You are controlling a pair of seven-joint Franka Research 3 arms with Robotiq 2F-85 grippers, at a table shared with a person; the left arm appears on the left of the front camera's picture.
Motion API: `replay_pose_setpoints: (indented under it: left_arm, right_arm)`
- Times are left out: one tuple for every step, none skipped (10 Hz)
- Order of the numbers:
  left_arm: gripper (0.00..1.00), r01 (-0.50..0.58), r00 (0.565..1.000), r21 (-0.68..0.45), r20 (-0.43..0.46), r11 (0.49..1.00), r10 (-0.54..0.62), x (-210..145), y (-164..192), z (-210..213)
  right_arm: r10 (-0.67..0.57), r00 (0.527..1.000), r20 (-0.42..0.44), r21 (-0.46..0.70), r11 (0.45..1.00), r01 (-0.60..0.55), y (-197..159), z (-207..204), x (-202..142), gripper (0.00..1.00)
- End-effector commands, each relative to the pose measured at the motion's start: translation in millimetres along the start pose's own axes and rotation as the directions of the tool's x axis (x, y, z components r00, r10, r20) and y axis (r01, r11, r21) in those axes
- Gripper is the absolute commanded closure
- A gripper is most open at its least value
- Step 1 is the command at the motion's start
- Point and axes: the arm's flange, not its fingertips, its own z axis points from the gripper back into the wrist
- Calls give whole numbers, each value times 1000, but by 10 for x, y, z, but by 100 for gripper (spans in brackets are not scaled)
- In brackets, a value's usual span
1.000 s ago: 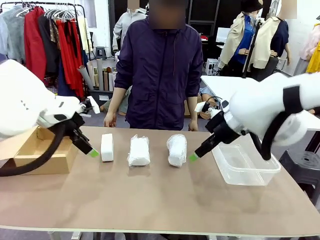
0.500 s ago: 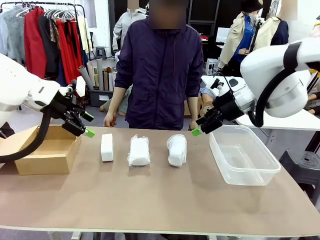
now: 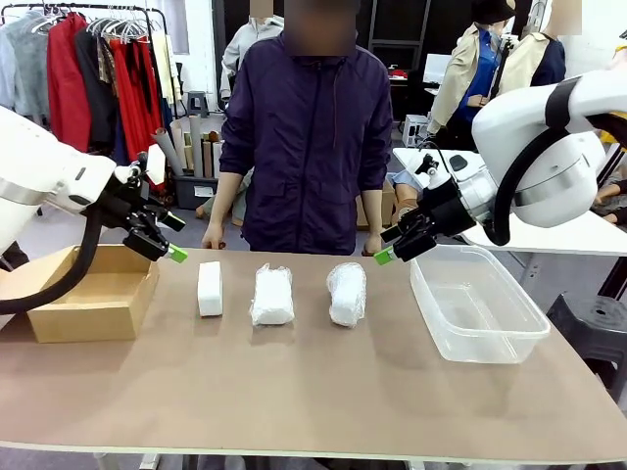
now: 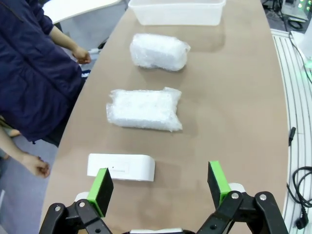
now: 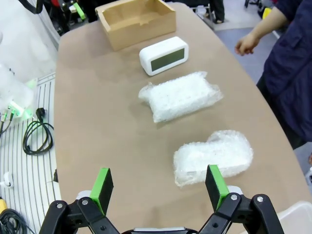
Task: Separate and place wrapped and unwrapped clocks.
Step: Pick up the Digital clock indicated by the person.
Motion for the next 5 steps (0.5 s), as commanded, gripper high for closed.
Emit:
replay_pose_setpoints:
  left_arm:
    - [0,-4,1000,6,7,1000,4,-9,12,-10]
    - [0,47,998,-91,40,995,-43,7,65,44]
    - [0,66,998,-151,28,986,-62,31,154,132]
    - [0,54,998,-185,-26,981,-60,56,251,196]
    - [0,5,998,-208,-54,978,-17,72,356,248]
  right_arm:
    - [-1,1000,8,-1,1000,1,26,35,30,0]
    - [0,1000,0,0,1000,0,0,0,0,0]
    - [5,1000,-2,29,1000,-5,-124,48,50,0]
    - [31,999,-12,45,999,-31,-224,105,116,0]
    - [61,998,-16,47,997,-61,-309,177,161,0]
